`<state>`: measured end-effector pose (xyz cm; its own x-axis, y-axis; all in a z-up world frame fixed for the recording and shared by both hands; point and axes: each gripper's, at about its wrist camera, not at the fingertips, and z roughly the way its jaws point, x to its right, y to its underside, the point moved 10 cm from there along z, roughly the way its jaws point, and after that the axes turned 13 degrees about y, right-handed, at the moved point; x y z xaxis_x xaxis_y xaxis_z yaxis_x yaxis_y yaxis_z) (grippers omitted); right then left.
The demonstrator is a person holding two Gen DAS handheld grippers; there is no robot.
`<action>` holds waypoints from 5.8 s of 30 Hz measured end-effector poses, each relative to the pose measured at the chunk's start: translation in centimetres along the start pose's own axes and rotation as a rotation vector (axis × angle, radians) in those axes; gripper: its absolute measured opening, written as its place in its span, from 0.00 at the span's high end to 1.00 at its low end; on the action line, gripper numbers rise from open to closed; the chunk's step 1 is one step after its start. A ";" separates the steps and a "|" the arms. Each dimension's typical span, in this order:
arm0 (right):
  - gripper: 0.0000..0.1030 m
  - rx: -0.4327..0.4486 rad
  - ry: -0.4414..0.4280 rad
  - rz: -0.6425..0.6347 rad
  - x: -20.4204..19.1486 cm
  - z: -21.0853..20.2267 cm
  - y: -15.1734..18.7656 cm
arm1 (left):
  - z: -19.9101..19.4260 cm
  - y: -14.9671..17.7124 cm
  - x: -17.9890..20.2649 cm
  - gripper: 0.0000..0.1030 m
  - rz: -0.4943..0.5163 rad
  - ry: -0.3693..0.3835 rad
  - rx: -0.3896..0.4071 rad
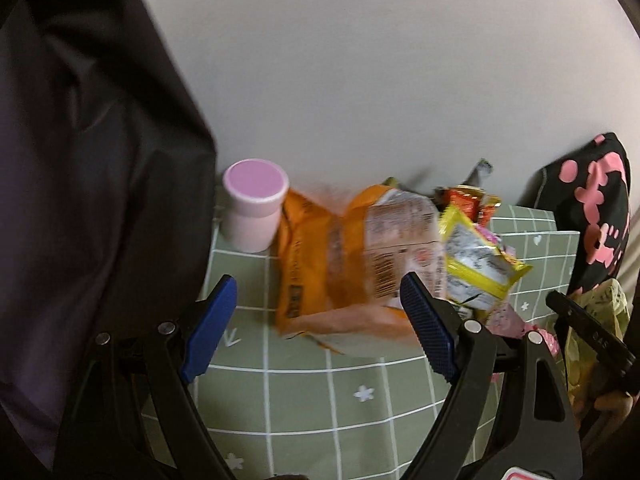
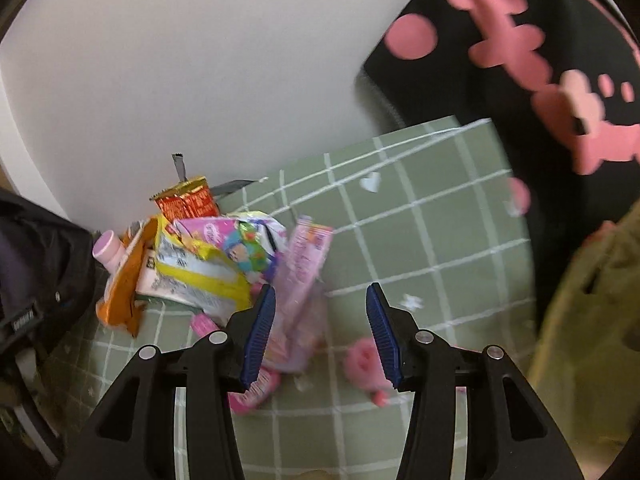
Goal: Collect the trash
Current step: 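Grasp the orange snack bag with the left tool while the right tool grasps a pink wrapper, then lower both held wrappers into the trash bag and open both tools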
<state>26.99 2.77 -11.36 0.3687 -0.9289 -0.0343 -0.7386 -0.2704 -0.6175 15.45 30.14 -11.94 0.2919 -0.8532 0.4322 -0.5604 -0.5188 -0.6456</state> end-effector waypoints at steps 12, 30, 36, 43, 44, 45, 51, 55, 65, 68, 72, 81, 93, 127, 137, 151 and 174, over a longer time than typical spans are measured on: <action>0.66 -0.119 0.031 -0.052 -3.1 6.8 0.0 | 3.3 0.1 -2.5 0.25 -0.057 0.026 -0.055; 0.86 -0.101 0.035 -0.113 -2.7 3.7 -2.2 | 6.3 0.8 -3.8 0.33 -0.132 0.062 -0.145; 0.86 -0.083 0.049 -0.102 -2.6 2.9 -2.5 | 6.6 0.5 -3.4 0.52 -0.124 0.086 -0.158; 0.86 -0.054 0.055 -0.109 -2.1 1.5 -2.8 | 7.5 0.5 -1.6 0.59 -0.147 0.157 -0.203; 0.86 -0.049 0.054 -0.112 -2.1 1.3 -2.7 | 7.5 0.6 -1.2 0.63 -0.145 0.169 -0.209; 0.86 -0.046 0.054 -0.114 -2.3 1.3 -2.7 | 7.4 0.6 -1.1 0.65 -0.137 0.168 -0.211; 0.86 -0.031 0.052 -0.094 -0.6 0.3 -2.4 | 5.8 -0.1 0.8 0.89 -0.068 0.153 -0.173; 0.86 -0.005 0.052 -0.062 0.7 -1.2 -2.4 | 3.8 -1.5 1.8 0.95 -0.036 0.161 -0.121; 0.86 0.096 0.059 -0.021 2.9 -6.3 -3.3 | 0.2 -4.9 7.5 0.96 0.067 0.215 -0.006; 0.86 0.119 0.065 -0.006 3.8 -7.8 -3.5 | -0.8 -6.2 10.2 0.96 0.111 0.254 0.021; 0.86 0.158 0.084 0.003 5.4 -9.9 -4.0 | -2.1 -7.6 13.8 0.96 0.165 0.317 0.052; 0.86 0.237 0.162 0.031 9.4 -14.2 -4.7 | -2.9 -7.9 21.6 0.96 0.279 0.438 0.056; 0.86 0.317 0.311 0.135 18.1 -20.1 -4.7 | -2.6 -5.2 33.5 0.96 0.453 0.611 0.004; 0.86 0.307 0.534 0.391 37.3 -25.3 1.8 | 8.3 10.4 51.9 0.96 0.761 0.666 -0.325; 0.86 0.290 0.480 0.368 36.6 -22.9 0.9 | 10.2 13.8 50.5 0.95 0.747 0.642 -0.439; 0.86 0.289 0.372 0.311 32.8 -20.3 -1.4 | 6.7 8.9 47.4 0.66 0.571 0.660 -0.310; 0.86 -0.123 0.328 0.171 27.5 -7.3 3.8 | 5.0 1.1 27.3 0.63 0.277 0.414 -0.131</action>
<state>30.26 -25.65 -8.91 0.0485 -0.9894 0.1370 -0.8433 -0.1140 -0.5252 26.66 6.07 -3.98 -0.1974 -0.8511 0.4865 -0.6738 -0.2427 -0.6980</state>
